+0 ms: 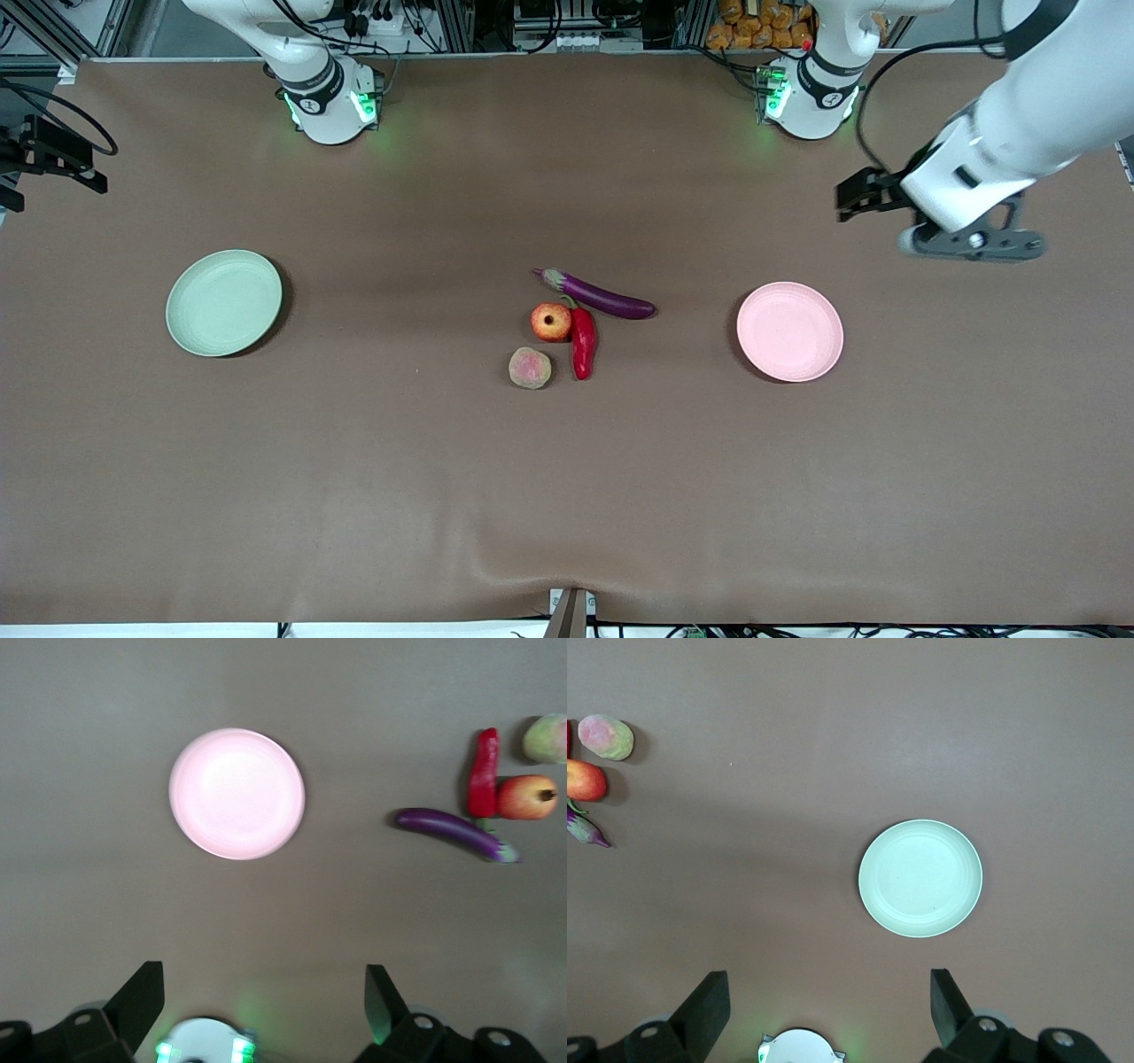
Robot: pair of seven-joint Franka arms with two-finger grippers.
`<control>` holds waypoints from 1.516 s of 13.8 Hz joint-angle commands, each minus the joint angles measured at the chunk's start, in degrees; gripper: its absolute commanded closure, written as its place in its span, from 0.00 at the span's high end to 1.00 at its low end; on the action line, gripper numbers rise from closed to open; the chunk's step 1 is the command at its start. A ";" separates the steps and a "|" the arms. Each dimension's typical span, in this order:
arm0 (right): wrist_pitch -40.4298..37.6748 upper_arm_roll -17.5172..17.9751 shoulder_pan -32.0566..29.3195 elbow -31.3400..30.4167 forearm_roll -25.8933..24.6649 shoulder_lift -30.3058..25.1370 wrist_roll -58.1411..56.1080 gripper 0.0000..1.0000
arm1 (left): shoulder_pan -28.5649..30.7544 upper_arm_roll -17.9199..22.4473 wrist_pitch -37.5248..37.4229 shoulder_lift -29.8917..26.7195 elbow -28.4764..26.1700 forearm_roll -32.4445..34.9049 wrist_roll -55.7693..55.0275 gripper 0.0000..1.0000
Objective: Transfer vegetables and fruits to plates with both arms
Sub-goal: 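Reach the left gripper down toward the red chili pepper, then grasp the red chili pepper with the left gripper and lift it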
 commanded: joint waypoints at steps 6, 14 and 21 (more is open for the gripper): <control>-0.45 0.62 -1.39 -1.03 -0.10 -1.24 0.48 1.00 | -9.21 -0.33 9.05 14.62 5.74 -1.81 -19.91 1.00; -0.80 0.10 -1.13 -1.12 -0.01 -1.07 0.48 1.00 | -23.45 0.55 36.73 35.71 10.82 3.81 -41.63 1.00; -1.15 -0.79 -0.95 -1.12 0.60 -1.07 0.56 1.00 | -28.11 2.83 51.97 43.82 11.19 3.99 -44.55 1.00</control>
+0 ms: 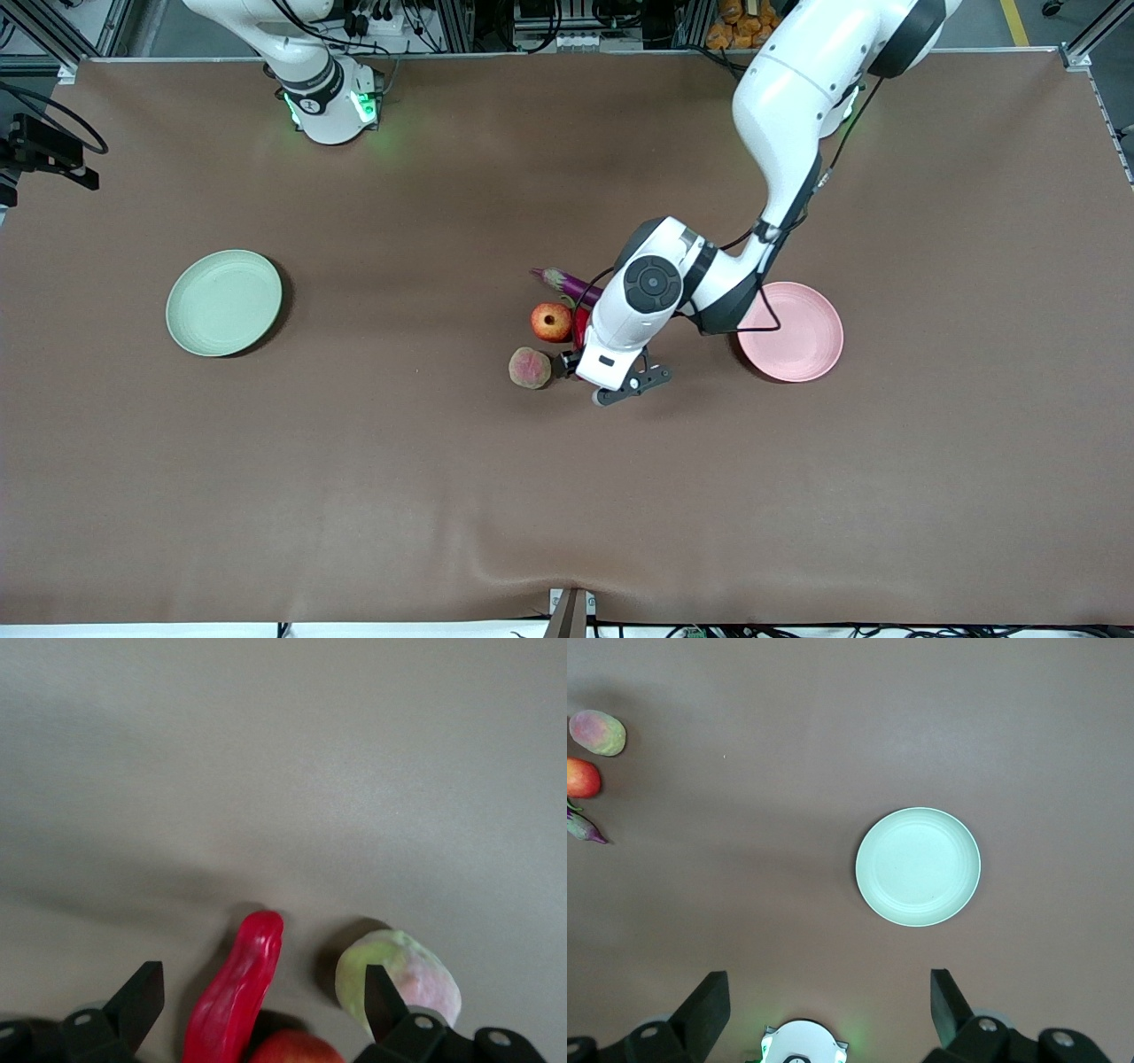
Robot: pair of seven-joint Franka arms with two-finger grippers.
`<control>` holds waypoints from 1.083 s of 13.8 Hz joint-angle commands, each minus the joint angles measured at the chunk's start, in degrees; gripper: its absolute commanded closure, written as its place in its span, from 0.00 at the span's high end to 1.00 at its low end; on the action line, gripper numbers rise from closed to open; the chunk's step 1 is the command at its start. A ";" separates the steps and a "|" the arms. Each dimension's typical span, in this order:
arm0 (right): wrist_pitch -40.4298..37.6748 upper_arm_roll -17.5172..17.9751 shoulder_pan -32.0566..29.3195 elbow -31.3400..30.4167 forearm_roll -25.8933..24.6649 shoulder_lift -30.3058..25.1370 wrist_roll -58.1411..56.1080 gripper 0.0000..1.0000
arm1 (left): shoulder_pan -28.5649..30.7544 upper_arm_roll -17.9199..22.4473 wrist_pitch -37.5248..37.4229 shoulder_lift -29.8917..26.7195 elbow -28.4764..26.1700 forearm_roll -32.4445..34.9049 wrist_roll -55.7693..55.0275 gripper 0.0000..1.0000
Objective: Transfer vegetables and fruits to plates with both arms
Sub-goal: 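Grasp the red chili pepper with the left gripper and lift it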
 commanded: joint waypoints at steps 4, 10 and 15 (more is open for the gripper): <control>-0.35 -0.54 -0.43 -0.94 0.79 -0.98 0.56 1.00 | -3.70 2.37 0.52 2.77 0.91 3.14 -1.64 1.00; -0.44 -0.63 -0.34 -0.94 0.88 -0.89 0.56 1.00 | -3.97 2.46 0.08 3.04 0.03 4.55 -1.20 1.00; -0.35 -0.63 -0.34 -0.94 0.88 -0.89 0.56 1.00 | -3.97 2.46 0.16 3.21 0.03 4.55 -0.85 0.89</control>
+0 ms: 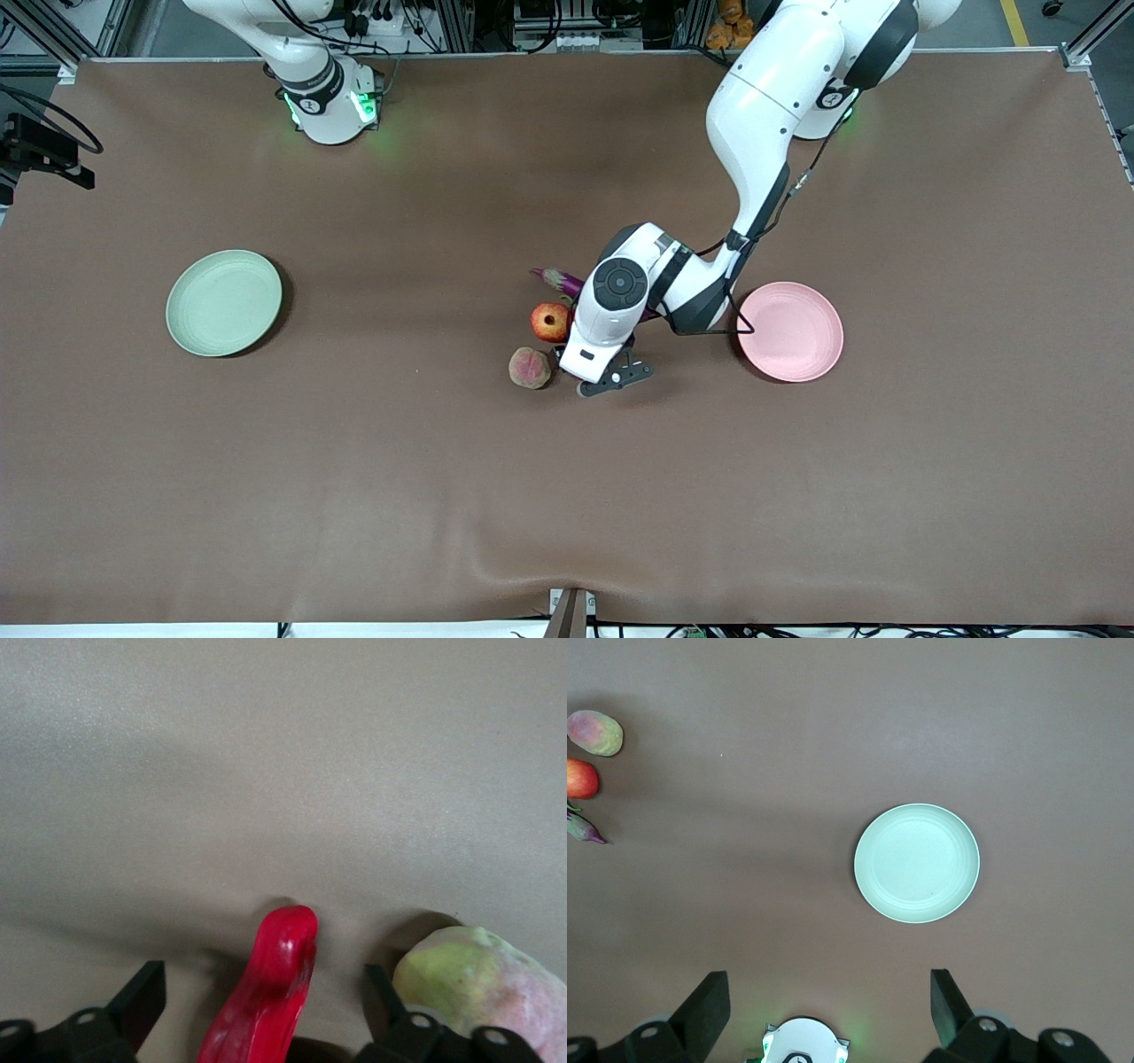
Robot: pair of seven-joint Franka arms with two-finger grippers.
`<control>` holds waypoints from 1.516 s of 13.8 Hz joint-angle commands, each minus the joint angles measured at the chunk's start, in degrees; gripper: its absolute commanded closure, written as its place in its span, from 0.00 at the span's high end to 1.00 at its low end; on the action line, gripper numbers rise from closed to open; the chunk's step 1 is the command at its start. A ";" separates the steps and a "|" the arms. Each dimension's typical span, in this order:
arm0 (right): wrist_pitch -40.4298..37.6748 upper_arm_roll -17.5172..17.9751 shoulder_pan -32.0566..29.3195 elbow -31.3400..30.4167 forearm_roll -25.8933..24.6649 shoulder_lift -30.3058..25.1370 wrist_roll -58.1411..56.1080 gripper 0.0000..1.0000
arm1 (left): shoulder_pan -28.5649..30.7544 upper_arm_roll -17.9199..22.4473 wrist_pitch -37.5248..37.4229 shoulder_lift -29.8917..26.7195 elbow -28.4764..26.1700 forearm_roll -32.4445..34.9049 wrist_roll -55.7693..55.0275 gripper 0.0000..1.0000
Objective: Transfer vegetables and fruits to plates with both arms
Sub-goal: 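Grasp the red chili pepper with the left gripper and lift it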
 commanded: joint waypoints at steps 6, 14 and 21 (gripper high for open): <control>-0.23 0.10 -0.25 -0.89 0.76 -0.81 0.55 1.00 | -1.34 0.55 -0.07 0.94 0.44 3.09 -1.28 0.20; -0.31 0.10 -0.16 -0.63 0.76 -0.03 0.29 1.00 | 2.26 0.46 -8.66 -4.76 0.97 3.18 1.17 0.00; -0.58 0.10 0.72 -0.19 -0.39 8.04 0.02 1.00 | 13.58 0.11 -32.29 -14.44 0.53 2.48 19.25 0.00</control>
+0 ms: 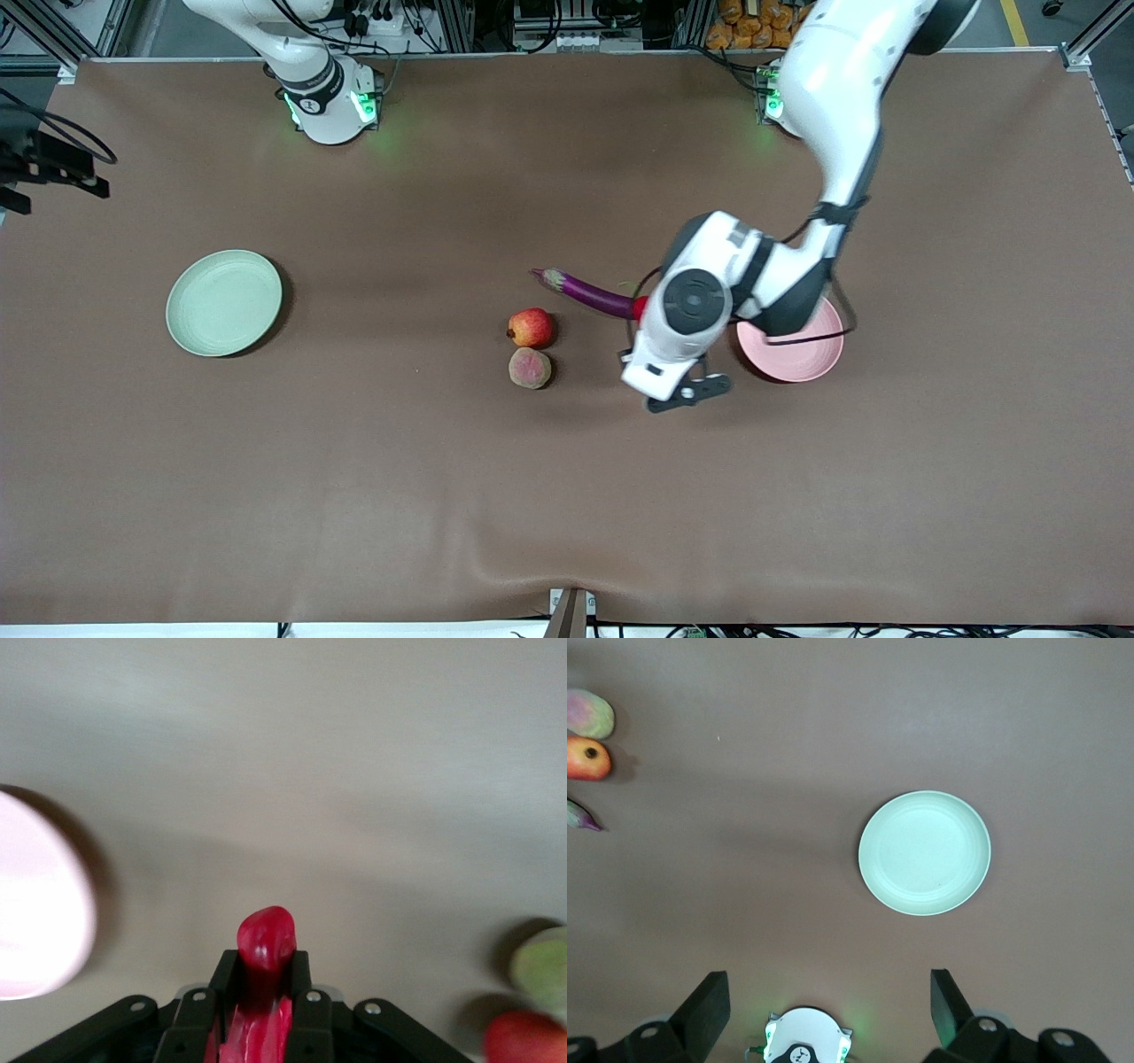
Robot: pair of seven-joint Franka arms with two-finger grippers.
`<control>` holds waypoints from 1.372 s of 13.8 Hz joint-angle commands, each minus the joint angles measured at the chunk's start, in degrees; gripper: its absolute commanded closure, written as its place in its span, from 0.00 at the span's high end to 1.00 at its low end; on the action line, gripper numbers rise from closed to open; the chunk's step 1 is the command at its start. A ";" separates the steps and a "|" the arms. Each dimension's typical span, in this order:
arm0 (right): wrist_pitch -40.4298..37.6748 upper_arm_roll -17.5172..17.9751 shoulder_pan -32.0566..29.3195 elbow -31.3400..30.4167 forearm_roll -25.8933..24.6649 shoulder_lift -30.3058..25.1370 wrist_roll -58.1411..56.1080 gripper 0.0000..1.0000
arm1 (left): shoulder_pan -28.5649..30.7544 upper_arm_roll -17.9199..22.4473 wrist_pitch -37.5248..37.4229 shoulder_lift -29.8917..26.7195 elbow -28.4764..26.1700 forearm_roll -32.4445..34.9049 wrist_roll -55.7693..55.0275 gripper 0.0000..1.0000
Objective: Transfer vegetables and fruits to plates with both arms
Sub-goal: 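Carry the chili to the pink plate while the right gripper reaches the peach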
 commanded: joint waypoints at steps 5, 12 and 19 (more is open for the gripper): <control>0.73 0.14 1.41 0.99 0.05 9.48 -0.22 1.00 | 11.03 -0.69 1.87 -8.48 -15.86 12.80 10.73 0.00; 13.38 0.58 7.99 0.90 5.13 18.35 16.86 1.00 | 15.00 -0.60 21.25 -12.99 -35.14 20.17 16.73 0.00; 32.09 0.76 22.14 0.90 15.41 28.81 56.07 1.00 | 17.98 -0.69 23.45 -12.28 -38.93 26.52 16.55 0.07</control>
